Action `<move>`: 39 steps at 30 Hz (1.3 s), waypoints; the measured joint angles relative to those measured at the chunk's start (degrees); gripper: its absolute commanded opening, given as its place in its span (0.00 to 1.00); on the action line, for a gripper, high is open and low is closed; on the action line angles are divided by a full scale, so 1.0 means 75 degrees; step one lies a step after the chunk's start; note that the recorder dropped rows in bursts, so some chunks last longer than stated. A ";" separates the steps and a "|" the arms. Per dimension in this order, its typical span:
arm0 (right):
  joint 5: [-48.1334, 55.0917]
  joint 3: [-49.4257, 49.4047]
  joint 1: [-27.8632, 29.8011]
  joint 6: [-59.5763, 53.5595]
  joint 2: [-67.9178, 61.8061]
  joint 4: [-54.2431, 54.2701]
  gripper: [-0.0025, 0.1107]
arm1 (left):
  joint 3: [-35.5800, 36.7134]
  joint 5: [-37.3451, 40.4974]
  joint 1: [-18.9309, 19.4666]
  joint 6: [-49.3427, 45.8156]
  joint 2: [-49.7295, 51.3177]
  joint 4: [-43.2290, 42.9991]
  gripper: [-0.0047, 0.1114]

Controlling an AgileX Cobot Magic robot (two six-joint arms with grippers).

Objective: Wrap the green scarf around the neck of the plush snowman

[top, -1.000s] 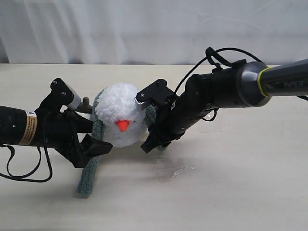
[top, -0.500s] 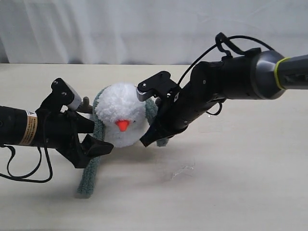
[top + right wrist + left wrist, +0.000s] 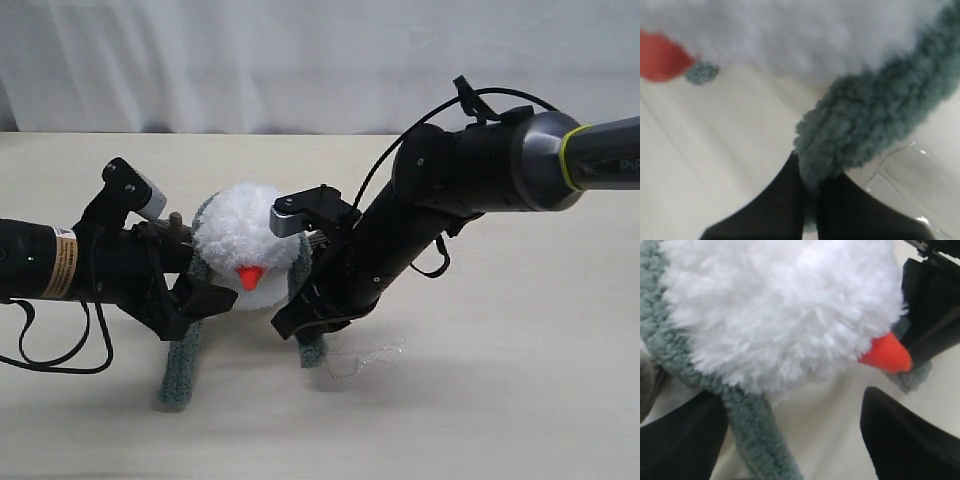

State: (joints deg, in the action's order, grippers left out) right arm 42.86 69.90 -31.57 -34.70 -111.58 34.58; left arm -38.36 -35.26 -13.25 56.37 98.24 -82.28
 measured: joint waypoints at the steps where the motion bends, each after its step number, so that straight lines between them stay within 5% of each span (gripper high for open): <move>1: 0.0076 0.0000 0.0000 -0.0325 0.0000 0.0374 0.06 | 0.0000 0.0000 0.0000 0.0030 0.0000 0.0005 0.63; 15: -0.0138 0.0000 0.0000 -0.0983 -0.0455 0.1565 0.06 | 0.0000 0.0000 0.0000 0.0242 0.0000 0.0370 0.63; 20: -0.0138 0.0000 0.0000 -0.1166 -0.0455 0.1962 0.23 | 0.0000 0.0000 0.0000 0.0242 0.0000 0.0341 0.63; 28: -0.0138 0.0000 0.0000 -0.1208 -0.0455 0.2076 0.63 | 0.0000 -0.0083 0.0000 0.0272 0.0000 0.0295 0.63; 35: -0.0136 0.0000 0.0000 -0.1102 -0.0455 0.1867 0.64 | 0.0000 0.0105 0.0000 0.0283 0.0000 0.0098 0.63; 39: -0.0122 0.0000 0.0000 -0.0918 -0.0455 0.1711 0.64 | 0.0000 0.0502 0.0000 0.1312 -0.0162 -0.0831 0.63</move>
State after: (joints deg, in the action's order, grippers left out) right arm 41.95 69.90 -31.57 -41.59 -114.99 47.41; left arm -38.36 -31.50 -13.25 66.21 97.03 -88.51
